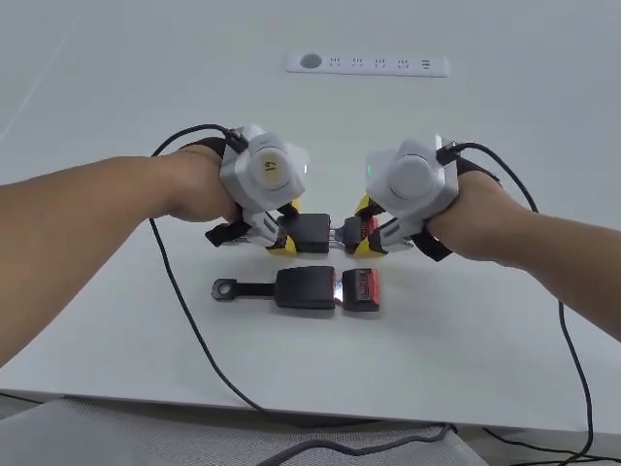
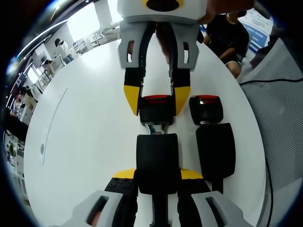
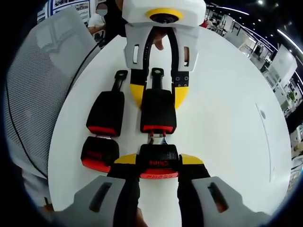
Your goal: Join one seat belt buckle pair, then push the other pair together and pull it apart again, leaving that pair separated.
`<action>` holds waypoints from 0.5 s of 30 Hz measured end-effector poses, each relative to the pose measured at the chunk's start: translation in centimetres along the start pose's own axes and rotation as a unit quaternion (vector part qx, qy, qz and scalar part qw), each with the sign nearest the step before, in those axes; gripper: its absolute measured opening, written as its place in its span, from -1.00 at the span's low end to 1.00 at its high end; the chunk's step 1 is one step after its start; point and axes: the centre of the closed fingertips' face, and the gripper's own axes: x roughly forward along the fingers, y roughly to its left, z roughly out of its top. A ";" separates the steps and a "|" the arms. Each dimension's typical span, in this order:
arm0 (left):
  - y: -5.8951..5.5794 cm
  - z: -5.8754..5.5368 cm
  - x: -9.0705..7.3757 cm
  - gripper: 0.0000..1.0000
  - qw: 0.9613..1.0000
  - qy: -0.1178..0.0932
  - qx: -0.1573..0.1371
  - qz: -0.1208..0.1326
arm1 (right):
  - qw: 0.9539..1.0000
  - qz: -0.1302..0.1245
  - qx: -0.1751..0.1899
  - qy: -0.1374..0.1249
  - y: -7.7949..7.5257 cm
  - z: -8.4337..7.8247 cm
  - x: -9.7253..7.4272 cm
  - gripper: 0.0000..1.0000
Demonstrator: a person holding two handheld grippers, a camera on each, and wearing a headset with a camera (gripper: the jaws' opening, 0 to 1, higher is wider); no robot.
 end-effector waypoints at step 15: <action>0.1 0.0 0.2 -0.36 1.000 0.001 -0.005 0.002 | 1.000 0.001 -0.005 0.000 0.0 0.8 0.5 -0.45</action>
